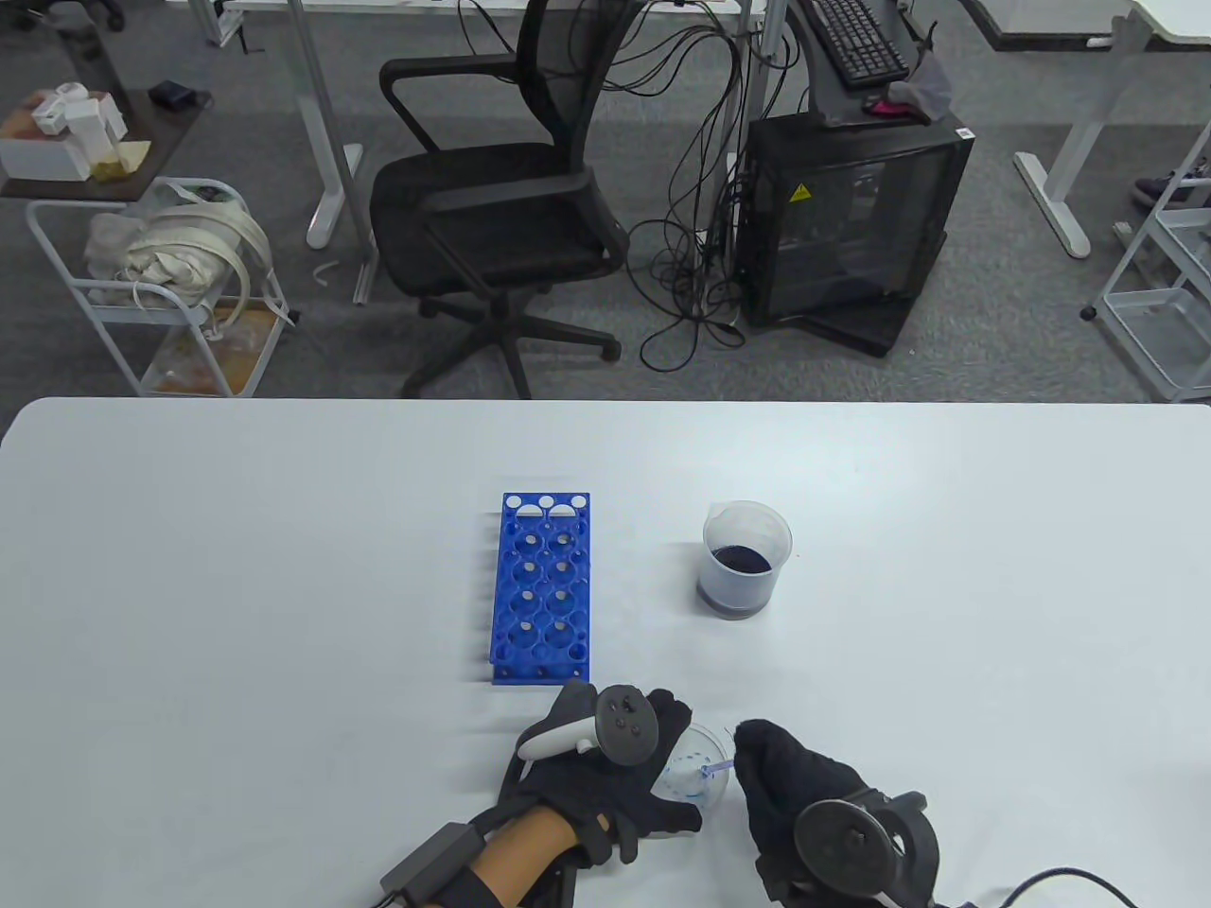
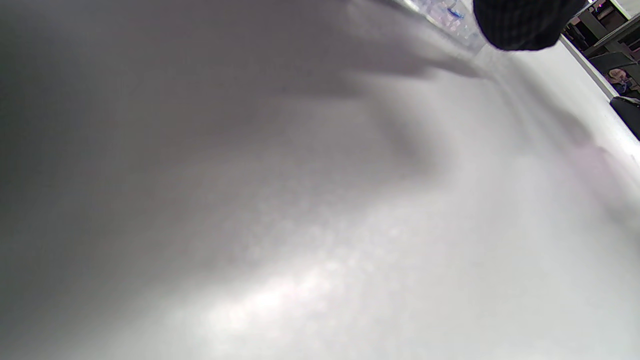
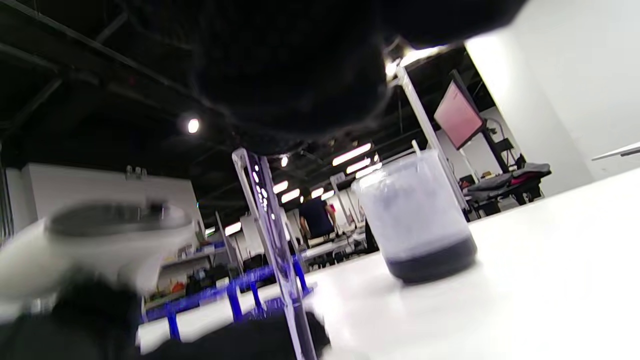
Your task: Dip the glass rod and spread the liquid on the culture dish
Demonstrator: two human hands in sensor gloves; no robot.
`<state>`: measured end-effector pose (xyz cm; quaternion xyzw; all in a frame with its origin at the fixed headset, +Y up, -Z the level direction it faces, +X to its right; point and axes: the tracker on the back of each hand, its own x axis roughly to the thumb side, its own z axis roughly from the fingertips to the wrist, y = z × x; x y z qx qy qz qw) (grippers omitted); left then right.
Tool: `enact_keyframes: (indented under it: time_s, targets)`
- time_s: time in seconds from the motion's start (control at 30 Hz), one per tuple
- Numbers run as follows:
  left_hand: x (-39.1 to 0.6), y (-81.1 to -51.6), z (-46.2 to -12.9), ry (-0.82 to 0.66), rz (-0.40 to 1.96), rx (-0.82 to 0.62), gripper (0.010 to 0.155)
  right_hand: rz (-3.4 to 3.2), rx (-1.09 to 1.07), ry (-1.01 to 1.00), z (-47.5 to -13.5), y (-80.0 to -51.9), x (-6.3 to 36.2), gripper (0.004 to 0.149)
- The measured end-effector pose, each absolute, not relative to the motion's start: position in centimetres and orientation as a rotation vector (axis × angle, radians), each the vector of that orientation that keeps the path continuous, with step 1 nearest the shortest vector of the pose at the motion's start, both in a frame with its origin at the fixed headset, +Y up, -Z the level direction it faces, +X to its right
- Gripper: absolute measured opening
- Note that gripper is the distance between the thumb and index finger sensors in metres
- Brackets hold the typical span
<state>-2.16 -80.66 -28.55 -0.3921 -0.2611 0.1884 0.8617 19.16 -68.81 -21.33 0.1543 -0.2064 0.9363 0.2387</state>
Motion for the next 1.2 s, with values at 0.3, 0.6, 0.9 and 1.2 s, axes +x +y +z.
enact_keyframes:
  time_s: [0.3,0.6,0.9,1.2]
  targets:
    - [-2.1,-80.6,-28.5,-0.548,0.393,-0.821,0.106,2.528,0.199,-0.827,-28.9,-59.5,21.6,0.038]
    - [-2.1,-80.6,-28.5,-0.548,0.392,-0.821,0.106,2.687,-0.028,-0.479,-38.2,-65.4,20.6,0.038]
    - [-2.1,-80.6,-28.5,-0.548,0.392,-0.821,0.106,2.795,-0.063,-0.316,-40.6,-68.0,18.5,0.038]
    - [-2.1,-80.6,-28.5,-0.548,0.392,-0.821,0.106,2.830,-0.051,-0.271,-40.6,-68.7,17.3,0.038]
